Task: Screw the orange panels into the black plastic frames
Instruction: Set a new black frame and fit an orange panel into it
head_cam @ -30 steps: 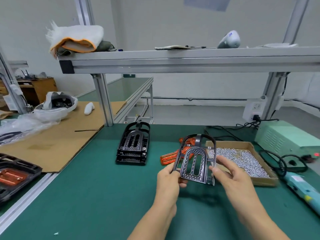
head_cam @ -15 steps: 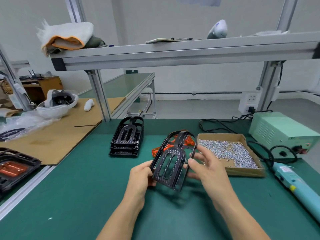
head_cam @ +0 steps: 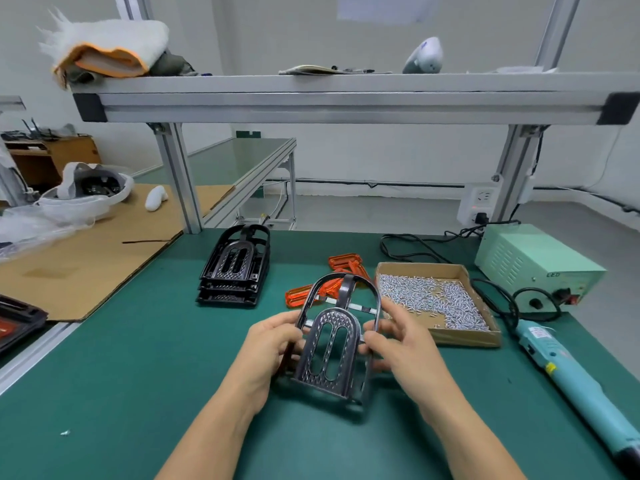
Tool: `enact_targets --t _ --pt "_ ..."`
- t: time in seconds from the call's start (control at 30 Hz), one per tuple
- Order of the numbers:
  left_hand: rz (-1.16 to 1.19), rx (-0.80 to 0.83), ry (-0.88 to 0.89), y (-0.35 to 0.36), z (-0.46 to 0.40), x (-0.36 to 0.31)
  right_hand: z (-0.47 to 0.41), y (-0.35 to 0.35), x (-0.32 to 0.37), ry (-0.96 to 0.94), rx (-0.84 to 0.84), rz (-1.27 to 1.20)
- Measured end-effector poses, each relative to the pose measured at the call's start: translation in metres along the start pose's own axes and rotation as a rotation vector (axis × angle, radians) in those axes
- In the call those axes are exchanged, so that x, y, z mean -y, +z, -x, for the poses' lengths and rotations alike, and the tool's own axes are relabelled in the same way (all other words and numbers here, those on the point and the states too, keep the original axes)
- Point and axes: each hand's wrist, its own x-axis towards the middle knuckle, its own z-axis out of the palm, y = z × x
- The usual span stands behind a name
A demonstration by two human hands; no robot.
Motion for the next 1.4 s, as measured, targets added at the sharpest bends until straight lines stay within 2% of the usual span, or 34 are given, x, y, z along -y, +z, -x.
enact_targets --t 0.2,0.43,0.53,0.63,0.73,0.87,0.93,1.03,1.13,1.23,1.3,1.4 --pt "0.025 -0.039 -0.09 0.006 -0.003 0.004 0.004 0.003 0.008 0.036 0.015 0.023" --pt "0.275 -0.09 -0.122 0.017 -0.011 0.005 0.002 0.002 0.006 0.147 0.162 -0.041" --pt "0.217 -0.039 -0.11 0.02 -0.011 0.005 0.004 0.001 0.01 0.097 0.15 -0.085" --pt "0.21 -0.028 -0.062 0.016 -0.014 0.004 0.005 -0.002 0.018 -0.048 0.104 -0.072" --pt "0.345 -0.016 -0.104 0.007 -0.018 0.001 0.009 0.0 0.025 -0.239 0.138 0.053" --pt "0.415 0.076 -0.193 -0.006 -0.017 -0.002 0.018 0.003 0.032 -0.44 0.243 0.237" --pt "0.459 0.107 -0.243 -0.012 -0.018 -0.003 0.022 0.003 0.032 -0.547 0.244 0.446" --pt "0.476 0.071 -0.306 -0.017 -0.018 -0.008 0.028 0.001 0.027 -0.762 0.193 0.919" --pt "0.302 0.04 -0.315 -0.012 -0.016 -0.007 0.034 -0.003 0.009 -0.897 0.162 1.243" --pt "0.026 0.026 -0.227 -0.005 -0.013 -0.003 0.039 -0.009 -0.006 -0.963 0.162 1.33" --pt "-0.101 0.033 -0.165 -0.004 -0.014 -0.001 0.04 -0.013 -0.012 -0.942 0.21 1.343" --pt "-0.258 0.052 -0.065 -0.005 -0.016 0.004 0.043 -0.018 -0.009 -0.803 0.353 1.427"
